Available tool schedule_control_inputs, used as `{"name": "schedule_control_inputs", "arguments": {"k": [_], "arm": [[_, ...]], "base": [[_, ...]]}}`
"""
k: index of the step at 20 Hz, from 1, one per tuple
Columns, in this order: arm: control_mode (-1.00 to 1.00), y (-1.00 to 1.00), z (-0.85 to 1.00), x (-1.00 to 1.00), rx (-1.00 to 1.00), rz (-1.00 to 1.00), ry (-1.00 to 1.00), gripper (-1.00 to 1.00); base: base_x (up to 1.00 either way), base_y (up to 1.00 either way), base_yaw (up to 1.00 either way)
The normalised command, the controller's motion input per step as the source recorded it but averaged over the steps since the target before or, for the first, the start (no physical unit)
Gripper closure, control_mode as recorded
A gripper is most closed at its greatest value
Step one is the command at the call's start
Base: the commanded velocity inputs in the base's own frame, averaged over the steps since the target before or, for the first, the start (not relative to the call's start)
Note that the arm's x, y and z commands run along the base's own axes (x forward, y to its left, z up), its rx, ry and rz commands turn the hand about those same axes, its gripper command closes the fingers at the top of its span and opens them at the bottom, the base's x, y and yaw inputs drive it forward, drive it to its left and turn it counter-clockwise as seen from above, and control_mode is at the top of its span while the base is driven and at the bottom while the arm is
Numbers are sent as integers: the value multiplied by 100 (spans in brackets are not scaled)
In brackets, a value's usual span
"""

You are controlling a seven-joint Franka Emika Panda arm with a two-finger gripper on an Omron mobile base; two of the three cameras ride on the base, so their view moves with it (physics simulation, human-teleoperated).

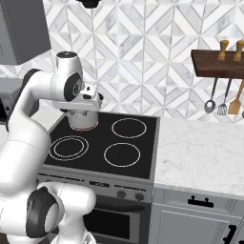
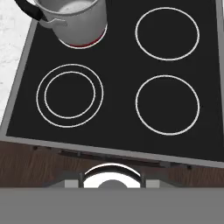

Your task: Turn off the rear left burner of the stove.

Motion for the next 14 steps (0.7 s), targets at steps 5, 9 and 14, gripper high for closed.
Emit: {"name": "schedule_control_inputs", "arguments": {"k": [5, 9, 14], "arm": [[-100, 26, -6, -52, -2, 4, -5, -100], [-100, 58, -29, -99, -9, 21, -6, -100], [-100, 61, -34, -100, -11, 21, -8, -100]], "base": [[0, 0, 0], [0, 0, 0], [0, 0, 0]]}}
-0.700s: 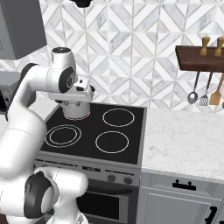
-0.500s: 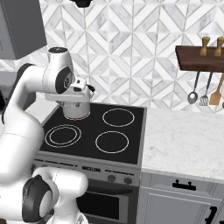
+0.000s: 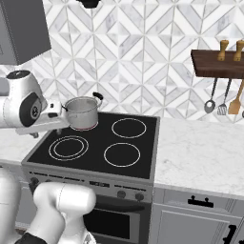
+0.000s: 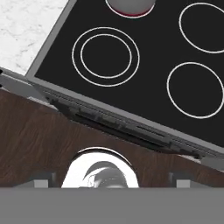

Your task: Turn off the rear left burner of the stove.

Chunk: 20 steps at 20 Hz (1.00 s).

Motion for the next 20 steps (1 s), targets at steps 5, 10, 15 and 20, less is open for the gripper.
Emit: {"name": "schedule_control_inputs", "arguments": {"k": [5, 10, 15, 20], "arm": [[-100, 57, -38, -100, -12, 15, -14, -100], [-100, 64, -57, -100, -17, 15, -13, -100], [-100, 88, -90, -82, -25, 17, -11, -100], [-100, 65, -78, -28, -24, 17, -16, -100]], "base": [[0, 0, 0], [0, 0, 0], [0, 0, 0], [0, 0, 0]]}}
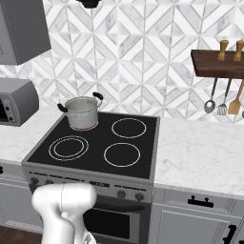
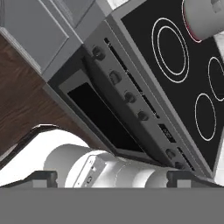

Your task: Turn off the rear left burner of the stove.

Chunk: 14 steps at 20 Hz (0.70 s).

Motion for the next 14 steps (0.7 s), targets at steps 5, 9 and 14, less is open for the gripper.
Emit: {"name": "schedule_control_inputs", "arguments": {"k": [5, 9, 14], "arm": [[-100, -1, -35, 53, 0, 7, -27, -100], [-100, -6, -47, 79, 0, 4, -23, -100], [-100, -14, -52, 62, 0, 1, -10, -100]], "base": [[0, 0, 0], [0, 0, 0], [0, 0, 0]]}}
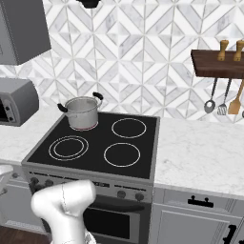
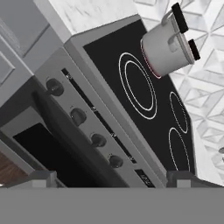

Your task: Turn off the rear left burner of the stove.

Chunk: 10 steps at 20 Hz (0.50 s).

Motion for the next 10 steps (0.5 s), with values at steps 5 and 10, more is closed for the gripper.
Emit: {"name": "schedule_control_inputs", "arguments": {"k": [5, 10], "arm": [[-100, -4, -73, 39, -5, 0, -1, -100], [-100, -1, -64, 36, -3, -4, -2, -100]], "base": [[0, 0, 0], [0, 0, 0]]}}
